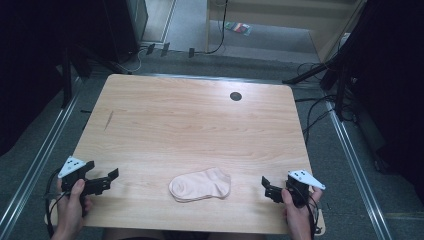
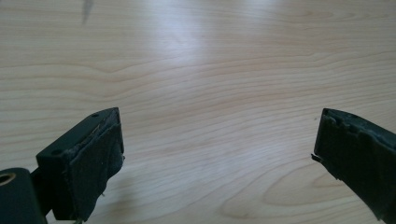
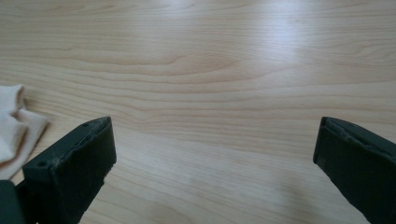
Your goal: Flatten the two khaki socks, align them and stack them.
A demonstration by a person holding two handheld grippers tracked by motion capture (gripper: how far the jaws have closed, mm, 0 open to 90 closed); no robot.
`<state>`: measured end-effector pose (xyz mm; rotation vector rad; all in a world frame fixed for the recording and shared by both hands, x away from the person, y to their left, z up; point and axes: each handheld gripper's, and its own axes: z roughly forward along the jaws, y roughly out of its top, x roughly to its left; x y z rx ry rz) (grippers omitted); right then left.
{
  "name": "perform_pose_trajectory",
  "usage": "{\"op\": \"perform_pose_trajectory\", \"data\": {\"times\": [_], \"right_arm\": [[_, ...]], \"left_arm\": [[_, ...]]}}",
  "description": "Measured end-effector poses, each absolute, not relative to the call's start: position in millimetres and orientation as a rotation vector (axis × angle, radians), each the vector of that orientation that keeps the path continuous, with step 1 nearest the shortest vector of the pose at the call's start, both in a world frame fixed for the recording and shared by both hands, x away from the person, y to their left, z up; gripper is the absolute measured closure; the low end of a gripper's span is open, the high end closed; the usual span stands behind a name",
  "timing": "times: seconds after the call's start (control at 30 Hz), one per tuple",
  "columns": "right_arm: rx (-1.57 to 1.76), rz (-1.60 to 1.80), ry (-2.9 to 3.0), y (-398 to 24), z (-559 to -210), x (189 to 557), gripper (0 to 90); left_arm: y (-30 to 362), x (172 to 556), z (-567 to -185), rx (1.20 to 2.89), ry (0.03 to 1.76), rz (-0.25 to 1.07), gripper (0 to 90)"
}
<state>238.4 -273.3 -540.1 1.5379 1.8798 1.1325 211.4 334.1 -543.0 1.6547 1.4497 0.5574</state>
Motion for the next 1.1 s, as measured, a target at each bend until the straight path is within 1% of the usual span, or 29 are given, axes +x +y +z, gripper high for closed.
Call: {"op": "perform_pose_trajectory", "data": {"times": [0.3, 0.47, 0.57, 0.63, 0.73, 0.87, 0.97, 1.1], "right_arm": [[1.582, 1.107, 1.834, -300, -543, 233, 0.0], [1.599, 1.096, 1.802, -317, -545, 231, 0.0], [1.611, 1.1, 1.774, -326, -544, 228, 0.0], [1.616, 1.093, 1.753, -331, -545, 226, 0.0], [1.622, 1.108, 1.738, -331, -547, 225, 0.0], [1.571, 1.078, 1.763, -326, -547, 224, 0.0], [1.556, 1.076, 1.768, -325, -547, 224, 0.0], [1.572, 1.093, 1.76, -326, -547, 224, 0.0]], "left_arm": [[366, 206, -542, 1.593, 1.508, 0.6, 1.8], [375, 205, -543, 1.614, 1.517, 0.639, 1.8], [381, 206, -545, 1.628, 1.537, 0.696, 1.8], [386, 206, -547, 1.623, 1.548, 0.71, 1.8], [389, 206, -551, 1.59, 1.558, 0.694, 1.8], [389, 204, -551, 1.556, 1.542, 0.712, 1.8], [389, 203, -551, 1.562, 1.513, 0.708, 1.8], [389, 204, -552, 1.563, 1.517, 0.694, 1.8]]}}
